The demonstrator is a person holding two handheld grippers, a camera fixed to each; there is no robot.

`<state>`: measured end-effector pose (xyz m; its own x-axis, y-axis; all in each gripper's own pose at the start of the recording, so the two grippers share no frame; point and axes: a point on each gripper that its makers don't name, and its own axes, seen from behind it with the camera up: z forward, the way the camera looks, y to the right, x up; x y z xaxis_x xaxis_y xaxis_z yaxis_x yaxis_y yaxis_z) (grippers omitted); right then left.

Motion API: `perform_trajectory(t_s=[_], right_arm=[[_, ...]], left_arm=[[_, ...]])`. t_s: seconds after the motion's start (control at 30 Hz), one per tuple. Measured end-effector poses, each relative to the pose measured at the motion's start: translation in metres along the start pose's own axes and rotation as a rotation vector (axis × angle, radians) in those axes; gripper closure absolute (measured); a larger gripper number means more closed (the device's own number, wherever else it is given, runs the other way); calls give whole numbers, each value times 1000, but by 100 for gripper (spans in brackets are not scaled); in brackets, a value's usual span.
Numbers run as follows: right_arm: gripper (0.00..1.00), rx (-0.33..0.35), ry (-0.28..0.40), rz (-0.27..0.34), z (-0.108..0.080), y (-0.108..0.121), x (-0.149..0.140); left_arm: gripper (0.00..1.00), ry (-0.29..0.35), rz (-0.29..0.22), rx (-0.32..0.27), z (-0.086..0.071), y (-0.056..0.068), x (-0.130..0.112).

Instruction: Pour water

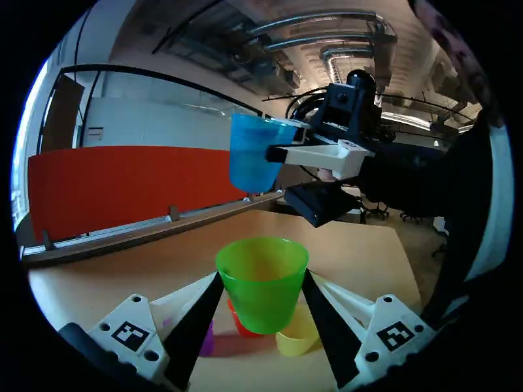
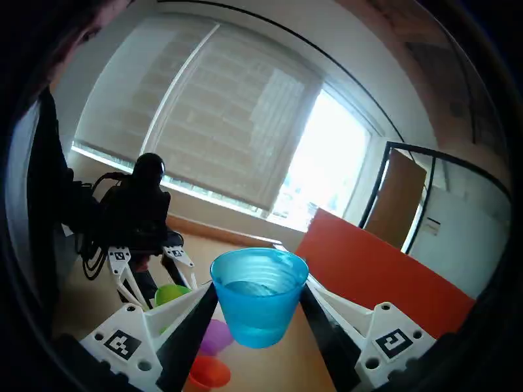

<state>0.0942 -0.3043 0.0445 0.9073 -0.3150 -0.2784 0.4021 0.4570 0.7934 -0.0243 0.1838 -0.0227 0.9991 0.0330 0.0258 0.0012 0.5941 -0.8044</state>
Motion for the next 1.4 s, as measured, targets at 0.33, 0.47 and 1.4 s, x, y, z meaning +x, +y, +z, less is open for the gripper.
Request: perform_trajectory(t_s=[0.33, 0.47, 1.4], right_arm=[[12, 4, -6, -44, 5, 3, -1], [12, 1, -5, -66, 6, 5, 0], [12, -20, -7, -210, 8, 13, 6]], left_arm=[[16, 4, 2, -17, -2, 7, 2], [16, 4, 2, -20, -3, 9, 3], [16, 18, 42, -48, -1, 24, 5]])
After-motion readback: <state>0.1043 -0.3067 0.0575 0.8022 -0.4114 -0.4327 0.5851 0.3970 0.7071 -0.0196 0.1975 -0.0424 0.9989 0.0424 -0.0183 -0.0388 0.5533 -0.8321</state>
